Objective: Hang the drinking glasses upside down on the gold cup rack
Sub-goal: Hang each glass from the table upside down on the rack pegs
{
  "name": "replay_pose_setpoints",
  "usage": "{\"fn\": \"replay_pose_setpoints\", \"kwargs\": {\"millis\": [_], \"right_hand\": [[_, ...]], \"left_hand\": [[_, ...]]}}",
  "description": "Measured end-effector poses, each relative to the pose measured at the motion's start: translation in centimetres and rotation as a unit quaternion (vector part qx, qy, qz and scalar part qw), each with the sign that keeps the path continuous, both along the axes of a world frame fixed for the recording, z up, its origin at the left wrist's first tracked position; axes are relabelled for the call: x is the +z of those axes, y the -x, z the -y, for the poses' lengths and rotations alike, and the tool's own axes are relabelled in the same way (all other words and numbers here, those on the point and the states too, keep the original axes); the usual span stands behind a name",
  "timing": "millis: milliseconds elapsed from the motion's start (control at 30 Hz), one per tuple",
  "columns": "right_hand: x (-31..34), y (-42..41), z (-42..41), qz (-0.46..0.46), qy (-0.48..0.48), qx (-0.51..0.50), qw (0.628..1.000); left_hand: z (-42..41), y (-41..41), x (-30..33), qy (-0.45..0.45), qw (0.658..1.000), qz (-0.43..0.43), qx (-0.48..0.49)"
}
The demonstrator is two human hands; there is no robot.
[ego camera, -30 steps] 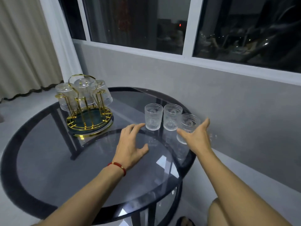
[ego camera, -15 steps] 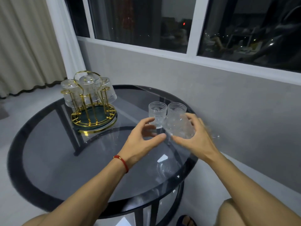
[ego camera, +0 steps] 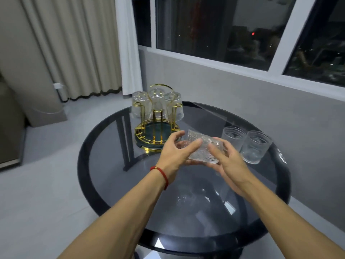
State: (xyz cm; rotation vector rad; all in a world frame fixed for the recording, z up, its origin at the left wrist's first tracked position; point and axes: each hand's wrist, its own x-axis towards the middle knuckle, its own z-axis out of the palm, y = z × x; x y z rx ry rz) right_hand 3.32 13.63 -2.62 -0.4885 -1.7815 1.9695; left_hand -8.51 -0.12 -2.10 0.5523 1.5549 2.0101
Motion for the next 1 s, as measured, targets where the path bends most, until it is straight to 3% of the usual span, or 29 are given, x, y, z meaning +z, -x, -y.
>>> {"fn": "replay_pose_setpoints", "kwargs": {"millis": [67, 133, 200, 267, 633, 1000], "right_hand": [[-0.3, 1.0, -0.1, 0.004, -0.008, -0.039, 0.999], [0.0, 1.3, -0.3, 0.018, -0.07, -0.074, 0.995], [1.1, 1.6, -0.2, 0.011, -0.135, -0.083, 0.987], [3.0, 2.2, 0.3, -0.012, -0.194, -0.072, 0.978], [13.2, 14.0, 4.8, -0.026, -0.372, -0.07, 0.925], [13.6, 21.1, 8.0, 0.068, -0.462, -0.024, 0.884]], "left_hand": [[1.0, 1.7, -0.6, 0.079, 0.984, -0.147, 0.064], [2.6, 4.2, -2.0, 0.235, 0.889, -0.356, 0.167], [4.2, 6.6, -4.1, 0.373, 0.81, -0.424, 0.157], [5.1, 8.0, -5.9, 0.443, 0.781, -0.429, 0.098], [4.3, 7.2, -7.7, 0.434, 0.776, -0.45, 0.085], [4.7, 7.0, -7.9, 0.41, 0.78, -0.462, 0.102]]}}
